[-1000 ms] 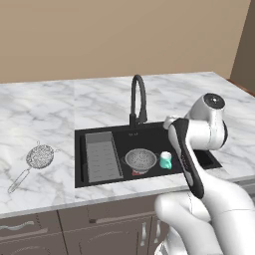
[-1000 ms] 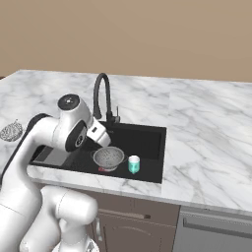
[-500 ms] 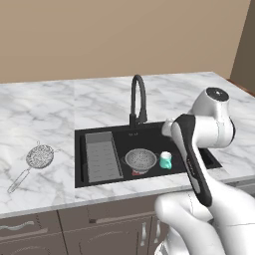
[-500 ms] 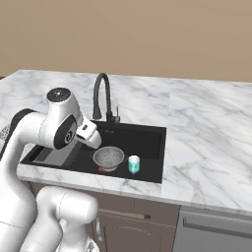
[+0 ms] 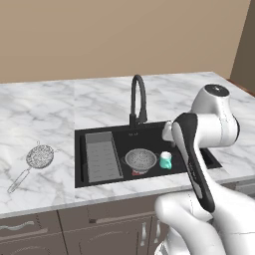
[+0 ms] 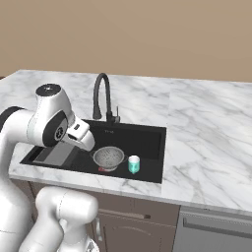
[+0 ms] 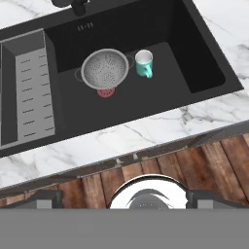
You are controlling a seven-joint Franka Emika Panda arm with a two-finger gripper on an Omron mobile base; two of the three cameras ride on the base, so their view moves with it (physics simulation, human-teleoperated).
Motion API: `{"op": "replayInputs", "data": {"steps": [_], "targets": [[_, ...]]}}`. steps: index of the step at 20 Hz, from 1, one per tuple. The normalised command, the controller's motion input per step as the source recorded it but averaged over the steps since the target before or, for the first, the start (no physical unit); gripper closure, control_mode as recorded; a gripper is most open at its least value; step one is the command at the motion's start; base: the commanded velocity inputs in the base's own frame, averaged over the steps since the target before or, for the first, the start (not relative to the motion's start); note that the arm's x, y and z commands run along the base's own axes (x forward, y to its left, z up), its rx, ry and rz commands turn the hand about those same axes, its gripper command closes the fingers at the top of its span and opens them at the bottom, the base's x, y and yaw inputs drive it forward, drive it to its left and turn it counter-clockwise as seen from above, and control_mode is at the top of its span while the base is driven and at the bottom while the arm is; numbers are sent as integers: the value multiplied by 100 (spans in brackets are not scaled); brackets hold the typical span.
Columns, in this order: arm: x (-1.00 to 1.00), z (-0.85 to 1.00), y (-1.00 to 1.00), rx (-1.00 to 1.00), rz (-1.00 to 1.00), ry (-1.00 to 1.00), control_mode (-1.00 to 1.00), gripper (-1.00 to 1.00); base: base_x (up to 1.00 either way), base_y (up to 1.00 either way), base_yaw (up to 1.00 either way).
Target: Pick the strainer and colander and place them in the sink. Then turn on the water.
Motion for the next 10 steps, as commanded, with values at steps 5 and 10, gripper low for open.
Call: {"op": "replayInputs", "data": {"steps": [5, 10], "targets": [[-28, 0, -19, -2, 3, 0, -100, -100, 0, 0, 0], [-4, 0, -3, -2, 1, 0, -100, -100, 0, 0, 0]]}}
